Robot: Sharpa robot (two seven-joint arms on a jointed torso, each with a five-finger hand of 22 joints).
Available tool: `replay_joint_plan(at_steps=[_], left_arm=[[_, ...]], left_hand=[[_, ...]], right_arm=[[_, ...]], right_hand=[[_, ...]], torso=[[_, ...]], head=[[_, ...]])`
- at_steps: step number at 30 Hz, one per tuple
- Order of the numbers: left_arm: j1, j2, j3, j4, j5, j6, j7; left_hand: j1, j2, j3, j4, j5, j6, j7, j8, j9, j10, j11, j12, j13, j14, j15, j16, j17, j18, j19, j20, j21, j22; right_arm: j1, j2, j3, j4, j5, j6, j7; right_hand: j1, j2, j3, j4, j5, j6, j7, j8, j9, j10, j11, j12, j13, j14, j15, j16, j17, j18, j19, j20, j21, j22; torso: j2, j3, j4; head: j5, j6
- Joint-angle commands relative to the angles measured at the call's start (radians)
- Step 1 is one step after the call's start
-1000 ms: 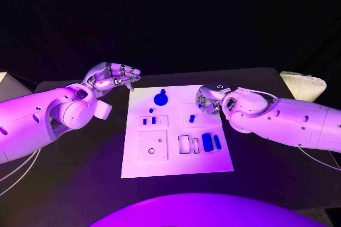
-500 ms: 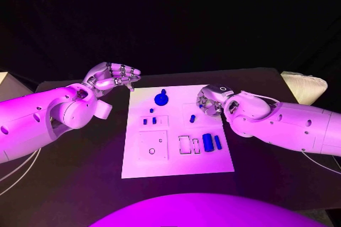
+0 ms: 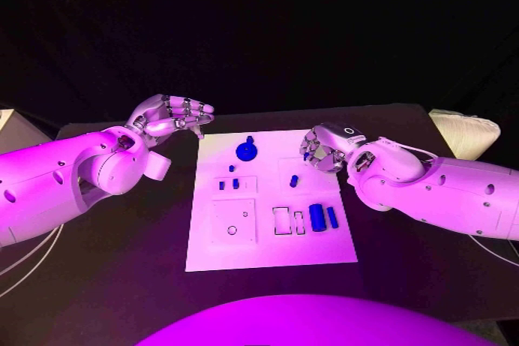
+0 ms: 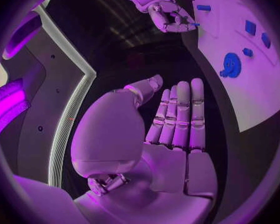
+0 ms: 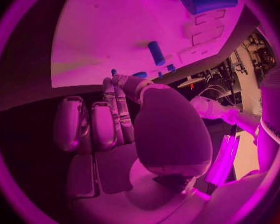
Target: Assemble the parts on the task board
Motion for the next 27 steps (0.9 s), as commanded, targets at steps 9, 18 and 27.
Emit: replay_joint_plan(at_steps=[9, 18, 27], left_arm=[[0.000, 0.007, 0.001, -0.001, 0.005, 0.009, 0.004], [0.000, 0.010, 0.001, 0.006, 0.005, 0.011, 0.005], [0.000, 0.011, 0.001, 0.013, 0.006, 0.012, 0.006]], left_hand=[[0.010, 0.001, -0.006, -0.001, 0.003, -0.007, 0.000, -0.005, -0.002, -0.007, 0.002, 0.003, -0.002, -0.003, 0.006, -0.003, -0.002, 0.014, 0.008, 0.000, -0.004, -0.002], [0.010, 0.001, -0.006, -0.001, 0.003, -0.007, 0.000, -0.005, -0.002, -0.007, 0.002, 0.003, -0.002, -0.003, 0.006, -0.003, -0.002, 0.014, 0.008, 0.000, -0.004, -0.002], [0.010, 0.001, -0.006, -0.001, 0.003, -0.007, 0.000, -0.005, -0.002, -0.007, 0.002, 0.003, -0.002, -0.003, 0.006, -0.003, -0.002, 0.014, 0.008, 0.000, -0.004, -0.002]], right_arm=[[0.007, -0.023, 0.004, 0.121, 0.039, -0.053, 0.042], [-0.015, 0.025, -0.003, 0.168, -0.001, -0.047, 0.053], [-0.074, 0.095, -0.012, 0.169, -0.051, -0.042, 0.062]], right_hand=[[-0.005, 0.003, 0.008, 0.000, -0.006, 0.008, 0.000, 0.007, 0.002, 0.025, -0.015, -0.001, 0.000, 0.036, -0.008, 0.006, 0.002, -0.010, 0.010, 0.000, 0.007, 0.032], [-0.005, 0.003, 0.009, -0.001, -0.006, 0.007, 0.000, 0.007, 0.003, 0.025, -0.015, -0.002, 0.000, 0.035, -0.009, 0.004, 0.000, -0.010, 0.010, 0.000, 0.007, 0.033], [-0.005, 0.003, 0.010, -0.002, -0.005, 0.006, 0.001, 0.007, 0.004, 0.025, -0.015, -0.002, 0.000, 0.035, -0.009, 0.004, -0.002, -0.009, 0.008, 0.000, 0.003, 0.030]], torso=[[0.000, 0.0008, -0.0009], [-0.001, -0.0034, 0.0011], [0.001, -0.0026, 0.0013]], head=[[0.014, 0.002], [0.043, 0.001], [0.078, 0.000]])
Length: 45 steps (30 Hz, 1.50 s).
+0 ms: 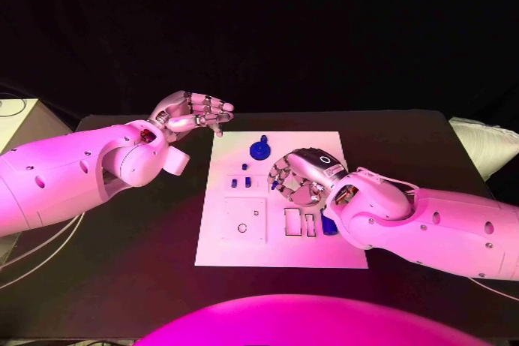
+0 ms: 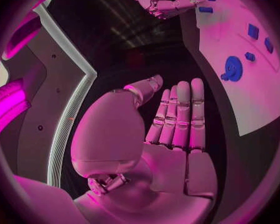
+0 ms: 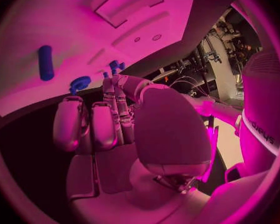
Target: Assemble the parts on the task board
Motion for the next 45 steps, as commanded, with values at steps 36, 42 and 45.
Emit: replay_joint_plan(at_steps=[36, 42, 45], left_arm=[[0.000, 0.005, 0.001, 0.017, 0.007, 0.022, -0.001], [0.000, 0.005, 0.001, 0.017, 0.007, 0.023, -0.003], [0.000, 0.005, 0.001, 0.016, 0.007, 0.023, -0.004]], left_hand=[[0.008, 0.002, -0.010, 0.001, 0.003, -0.011, 0.002, -0.006, -0.002, -0.012, 0.004, 0.007, -0.002, -0.003, 0.008, -0.004, -0.002, 0.014, 0.011, 0.001, -0.008, -0.005], [0.008, 0.002, -0.010, 0.001, 0.003, -0.011, 0.002, -0.006, -0.002, -0.012, 0.004, 0.007, -0.002, -0.003, 0.008, -0.004, -0.002, 0.014, 0.011, 0.001, -0.008, -0.005], [0.008, 0.002, -0.010, 0.001, 0.003, -0.011, 0.002, -0.006, -0.002, -0.012, 0.004, 0.007, -0.002, -0.003, 0.008, -0.004, -0.002, 0.014, 0.011, 0.001, -0.008, -0.005]], right_arm=[[-0.091, 0.100, -0.013, -0.051, -0.115, 0.033, -0.022], [-0.096, 0.104, -0.013, -0.053, -0.116, 0.033, -0.023], [-0.098, 0.106, -0.013, -0.055, -0.118, 0.031, -0.026]], right_hand=[[-0.007, 0.004, 0.009, -0.004, 0.004, 0.003, 0.001, 0.005, 0.003, 0.024, -0.014, -0.005, 0.001, 0.034, -0.008, 0.002, -0.007, -0.007, 0.004, -0.001, -0.005, 0.025], [-0.007, 0.004, 0.009, -0.004, 0.004, 0.003, 0.001, 0.005, 0.003, 0.024, -0.014, -0.005, 0.001, 0.034, -0.008, 0.002, -0.007, -0.007, 0.004, -0.001, -0.005, 0.025], [-0.007, 0.004, 0.009, -0.004, 0.004, 0.003, 0.001, 0.005, 0.003, 0.024, -0.014, -0.005, 0.001, 0.034, -0.008, 0.002, -0.007, -0.007, 0.004, -0.001, -0.005, 0.025]], torso=[[0.001, 0.0018, -0.0004], [0.002, 0.0021, -0.0005], [0.001, 0.0021, -0.0003]], head=[[0.068, 0.000], [0.071, 0.000], [0.071, 0.000]])
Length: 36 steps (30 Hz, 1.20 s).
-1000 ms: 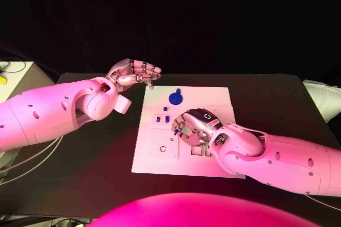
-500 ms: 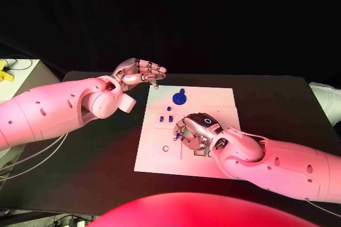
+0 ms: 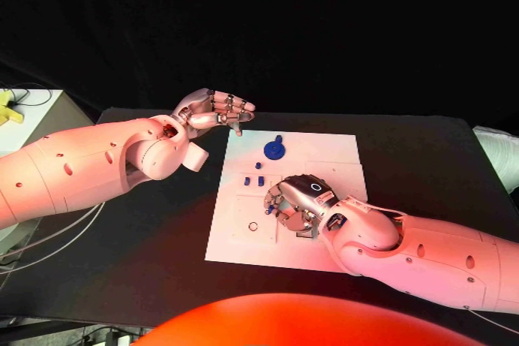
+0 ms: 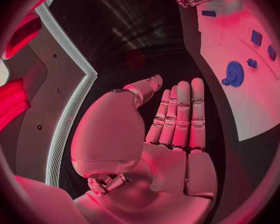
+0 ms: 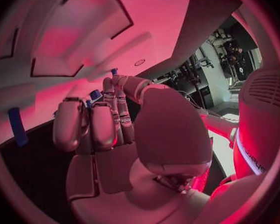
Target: Assemble the parts on the task board
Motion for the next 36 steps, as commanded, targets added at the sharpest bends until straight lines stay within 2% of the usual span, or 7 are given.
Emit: replay_joint_plan(at_steps=[1, 20, 31, 36], left_arm=[[0.000, 0.001, 0.001, 0.002, 0.006, 0.018, 0.002], [0.000, 0.000, 0.001, 0.002, 0.006, 0.022, -0.004], [0.000, -0.001, 0.001, 0.003, 0.006, 0.025, -0.007], [0.000, -0.001, 0.001, 0.003, 0.006, 0.026, -0.008]], left_hand=[[0.008, 0.002, -0.003, -0.001, 0.003, -0.007, -0.002, -0.006, -0.001, -0.009, 0.000, 0.007, -0.001, 0.001, 0.004, -0.005, -0.001, 0.014, 0.007, -0.002, -0.004, -0.001], [0.008, 0.002, -0.003, -0.001, 0.003, -0.007, -0.002, -0.006, -0.001, -0.009, 0.000, 0.007, -0.001, 0.001, 0.004, -0.005, -0.001, 0.014, 0.007, -0.002, -0.004, -0.001], [0.008, 0.002, -0.005, 0.000, 0.003, -0.009, -0.001, -0.006, -0.002, -0.011, 0.000, 0.009, -0.001, 0.000, 0.005, -0.005, -0.002, 0.014, 0.008, -0.002, -0.006, -0.003], [0.008, 0.002, -0.005, 0.000, 0.003, -0.009, -0.001, -0.006, -0.002, -0.011, 0.000, 0.009, -0.001, 0.000, 0.005, -0.005, -0.002, 0.014, 0.008, -0.002, -0.006, -0.003]], right_arm=[[-0.002, 0.003, 0.000, -0.002, -0.022, 0.009, -0.007], [-0.003, 0.017, 0.000, -0.012, -0.033, 0.011, -0.022], [-0.004, 0.026, -0.001, -0.020, -0.033, 0.069, -0.018], [-0.004, 0.030, -0.002, -0.026, -0.031, 0.102, -0.010]], right_hand=[[-0.001, 0.009, 0.007, -0.001, 0.003, 0.006, 0.001, 0.007, 0.002, 0.022, -0.015, -0.001, 0.002, 0.033, -0.008, 0.002, -0.001, -0.007, 0.004, -0.001, -0.005, 0.025], [-0.003, 0.009, 0.008, -0.002, 0.003, 0.005, 0.002, 0.008, 0.003, 0.022, -0.015, -0.002, 0.002, 0.033, -0.008, 0.003, 0.000, -0.008, 0.004, -0.001, -0.005, 0.026], [-0.008, 0.007, 0.008, -0.003, 0.000, 0.002, 0.003, 0.009, 0.006, 0.021, -0.013, -0.004, 0.002, 0.032, -0.007, 0.000, -0.007, -0.005, -0.001, 0.000, -0.015, 0.019], [-0.027, -0.002, -0.003, -0.005, -0.009, -0.016, 0.010, 0.007, 0.015, -0.003, -0.005, -0.014, -0.003, 0.026, 0.000, -0.005, -0.022, 0.000, -0.017, 0.005, -0.044, 0.003]], torso=[[0.000, -0.0002, 0.0003], [-0.001, -0.0009, 0.0004], [0.000, -0.0010, -0.0003], [0.000, -0.0003, 0.0001]], head=[[0.001, 0.000], [0.004, 0.000], [0.004, 0.000], [0.004, 0.000]])
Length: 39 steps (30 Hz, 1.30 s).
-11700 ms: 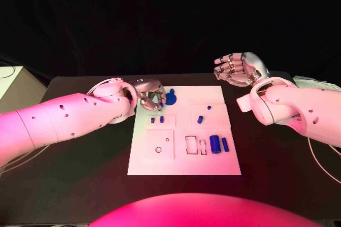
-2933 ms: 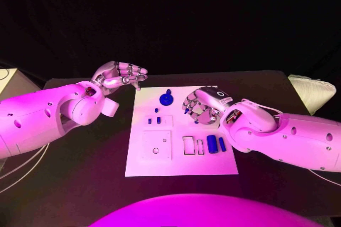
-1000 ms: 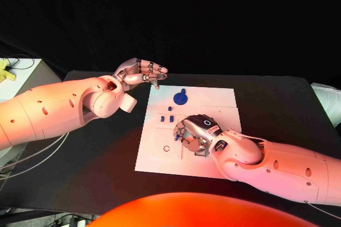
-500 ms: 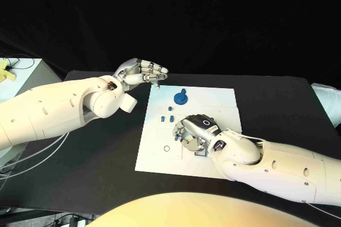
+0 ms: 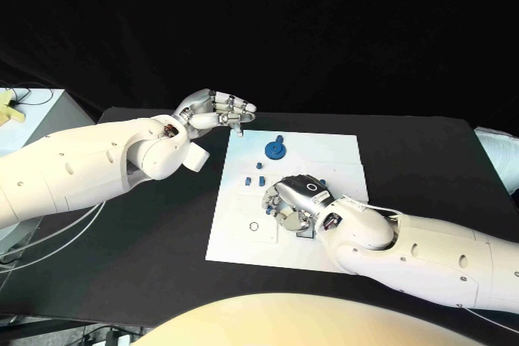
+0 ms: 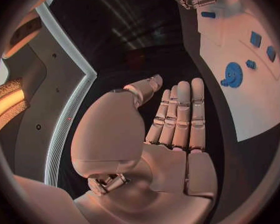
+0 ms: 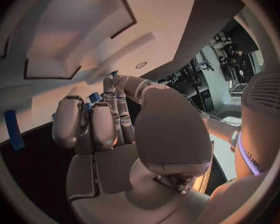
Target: Assemble the parts on the task board
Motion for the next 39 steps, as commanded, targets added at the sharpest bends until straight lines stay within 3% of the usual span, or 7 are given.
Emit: replay_joint_plan(at_steps=[1, 5, 12, 20, 28, 35, 39], left_arm=[[0.000, 0.001, 0.001, 0.003, 0.006, 0.017, 0.002], [0.000, 0.001, 0.001, 0.003, 0.006, 0.018, 0.001], [0.000, 0.001, 0.001, 0.002, 0.006, 0.020, -0.001], [0.000, 0.000, 0.001, 0.001, 0.006, 0.023, -0.004], [0.000, -0.001, 0.001, -0.001, 0.006, 0.027, -0.008], [0.000, -0.001, 0.001, -0.003, 0.006, 0.030, -0.010], [0.000, -0.001, 0.001, -0.004, 0.006, 0.032, -0.010]], left_hand=[[0.008, 0.002, -0.005, 0.000, 0.003, -0.009, -0.001, -0.006, -0.001, -0.004, 0.001, 0.002, -0.002, 0.000, 0.005, -0.005, -0.001, 0.014, 0.008, -0.002, -0.006, -0.001], [0.008, 0.002, -0.005, 0.000, 0.003, -0.009, -0.001, -0.006, -0.001, -0.004, 0.001, 0.002, -0.002, 0.000, 0.005, -0.005, -0.001, 0.014, 0.008, -0.002, -0.006, -0.001], [0.008, 0.002, -0.005, 0.000, 0.003, -0.009, -0.001, -0.006, -0.001, -0.004, 0.001, 0.002, -0.002, 0.000, 0.005, -0.005, -0.001, 0.014, 0.008, -0.002, -0.006, -0.001], [0.009, 0.003, -0.007, 0.001, 0.003, -0.009, -0.001, -0.005, -0.001, -0.006, 0.001, 0.004, -0.002, -0.001, 0.005, -0.006, -0.002, 0.014, 0.009, -0.001, -0.009, -0.003], [0.009, 0.003, -0.007, 0.001, 0.003, -0.009, -0.001, -0.005, -0.001, -0.006, 0.001, 0.004, -0.002, -0.001, 0.005, -0.006, -0.002, 0.014, 0.009, -0.001, -0.009, -0.003], [0.009, 0.004, -0.007, 0.001, 0.003, -0.008, -0.001, -0.005, -0.001, -0.007, 0.001, 0.006, -0.002, -0.001, 0.005, -0.006, -0.002, 0.014, 0.009, -0.001, -0.010, -0.004], [0.009, 0.004, -0.007, 0.001, 0.003, -0.008, -0.001, -0.005, -0.001, -0.007, 0.001, 0.006, -0.002, -0.001, 0.005, -0.006, -0.002, 0.014, 0.009, -0.001, -0.010, -0.004]], right_arm=[[-0.004, 0.003, -0.004, -0.006, -0.011, 0.071, 0.010], [-0.004, 0.003, -0.006, -0.008, -0.003, 0.073, 0.021], [-0.004, -0.001, -0.007, -0.007, 0.016, 0.028, 0.041], [-0.004, -0.011, -0.007, 0.000, 0.022, -0.034, 0.032], [-0.003, -0.027, -0.007, 0.018, 0.032, -0.098, 0.022], [0.003, -0.072, -0.001, 0.067, 0.069, -0.157, 0.041], [0.028, -0.124, 0.008, 0.104, 0.130, -0.134, 0.054]], right_hand=[[-0.017, 0.007, -0.005, -0.001, -0.006, -0.006, 0.002, 0.006, 0.003, -0.010, -0.002, -0.004, -0.003, 0.024, -0.001, -0.005, -0.004, 0.001, -0.008, 0.001, -0.007, 0.002], [-0.035, -0.004, -0.016, 0.003, 0.000, -0.029, 0.010, -0.002, 0.006, -0.050, 0.008, -0.006, -0.011, 0.016, 0.009, -0.015, -0.023, 0.007, -0.027, 0.009, -0.043, -0.019], [-0.055, -0.051, -0.066, 0.013, -0.003, -0.097, 0.032, -0.042, -0.004, -0.195, 0.042, 0.005, -0.027, -0.048, 0.041, -0.053, -0.102, 0.039, -0.126, 0.039, -0.211, -0.116], [-0.030, -0.052, -0.120, 0.015, 0.001, -0.125, 0.041, -0.060, -0.010, -0.274, 0.053, 0.040, -0.021, -0.116, 0.053, -0.083, -0.186, 0.058, -0.195, 0.053, -0.318, -0.172], [0.016, -0.044, -0.221, 0.043, 0.006, -0.162, 0.044, -0.092, -0.026, -0.365, 0.062, 0.124, -0.012, -0.192, 0.062, -0.093, -0.279, 0.079, -0.269, 0.066, -0.438, -0.230], [0.039, -0.035, -0.249, 0.065, 0.010, -0.160, 0.046, -0.098, -0.031, -0.377, 0.060, 0.180, -0.005, -0.190, 0.062, -0.070, -0.288, 0.076, -0.254, 0.065, -0.423, -0.216], [0.045, -0.040, -0.217, 0.081, 0.015, -0.137, 0.044, -0.095, -0.033, -0.334, 0.050, 0.235, -0.003, -0.131, 0.053, -0.018, -0.238, 0.057, -0.176, 0.055, -0.313, -0.149]], torso=[[0.000, 0.0005, 0.0001], [0.000, 0.0006, -0.0005], [0.000, 0.0012, -0.0005], [0.000, 0.0010, 0.0000], [0.000, 0.0011, -0.0003], [-0.002, 0.0007, -0.0009], [-0.002, 0.0002, -0.0009]], head=[[0.000, 0.000], [0.000, 0.000], [0.000, 0.000], [-0.003, 0.000], [-0.007, 0.000], [-0.016, 0.000], [-0.028, 0.000]])
